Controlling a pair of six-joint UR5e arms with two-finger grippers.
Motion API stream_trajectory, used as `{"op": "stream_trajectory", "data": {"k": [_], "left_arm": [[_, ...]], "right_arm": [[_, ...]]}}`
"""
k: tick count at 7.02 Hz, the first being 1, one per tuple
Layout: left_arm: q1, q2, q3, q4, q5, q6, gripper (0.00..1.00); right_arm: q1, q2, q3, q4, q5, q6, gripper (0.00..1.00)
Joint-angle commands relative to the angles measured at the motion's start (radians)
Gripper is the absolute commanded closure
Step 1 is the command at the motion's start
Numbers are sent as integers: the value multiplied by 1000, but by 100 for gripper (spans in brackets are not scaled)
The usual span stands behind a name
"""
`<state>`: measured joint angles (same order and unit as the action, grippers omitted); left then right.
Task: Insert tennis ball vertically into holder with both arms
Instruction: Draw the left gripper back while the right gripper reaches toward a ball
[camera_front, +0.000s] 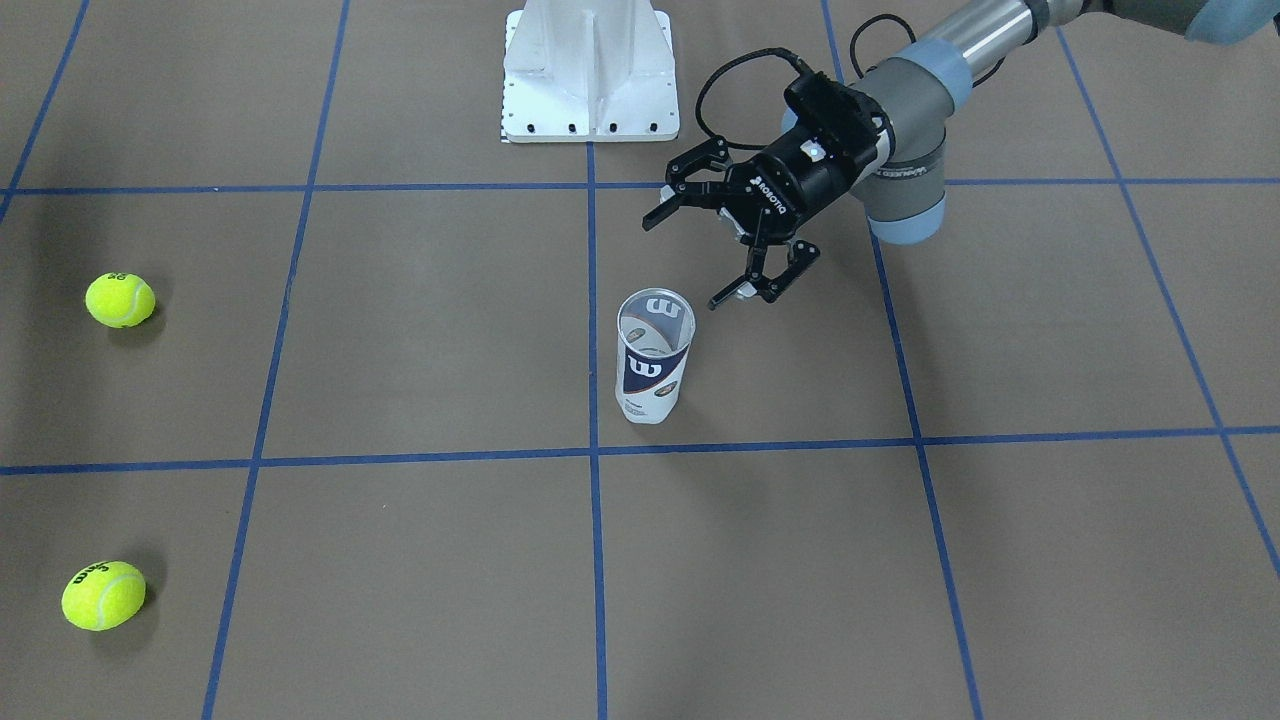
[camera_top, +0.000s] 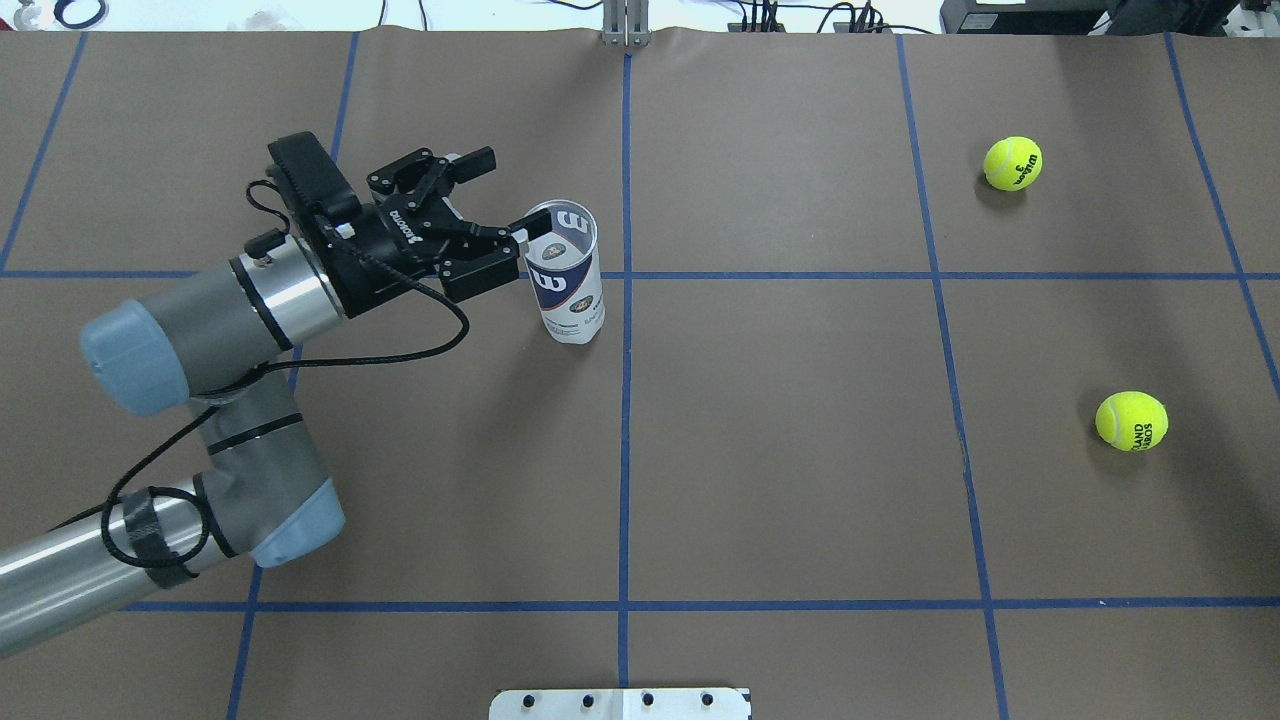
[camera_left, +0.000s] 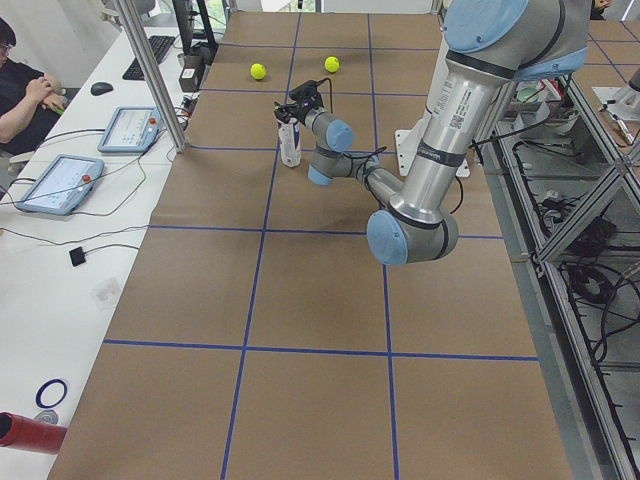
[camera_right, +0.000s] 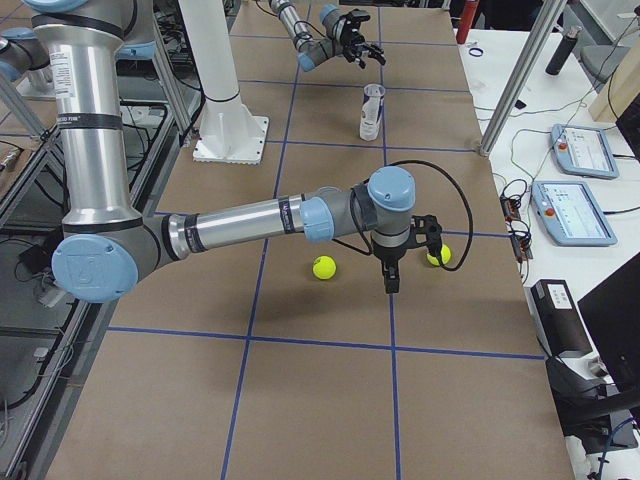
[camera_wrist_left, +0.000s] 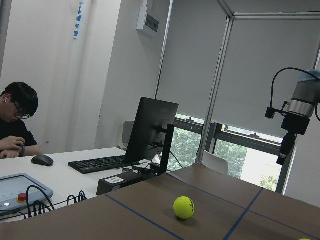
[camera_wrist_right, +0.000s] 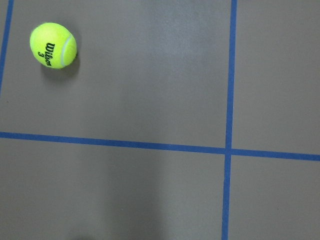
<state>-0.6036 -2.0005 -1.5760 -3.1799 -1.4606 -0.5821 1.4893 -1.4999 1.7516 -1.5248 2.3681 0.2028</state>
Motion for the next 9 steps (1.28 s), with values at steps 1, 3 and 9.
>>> {"op": "stream_trajectory", "data": {"k": [1,3,9], "left_arm": [[-121,179,-62,46,-176,-42,1],[-131,239,-49,49,-265,-184,1],[-125,233,16,48,-267,-248,1]], "right_arm": [[-18,12,17,6,43,178,1],[-105,10,26,12,22,242,0],[-481,-152,51,390,-133,621,0]]}}
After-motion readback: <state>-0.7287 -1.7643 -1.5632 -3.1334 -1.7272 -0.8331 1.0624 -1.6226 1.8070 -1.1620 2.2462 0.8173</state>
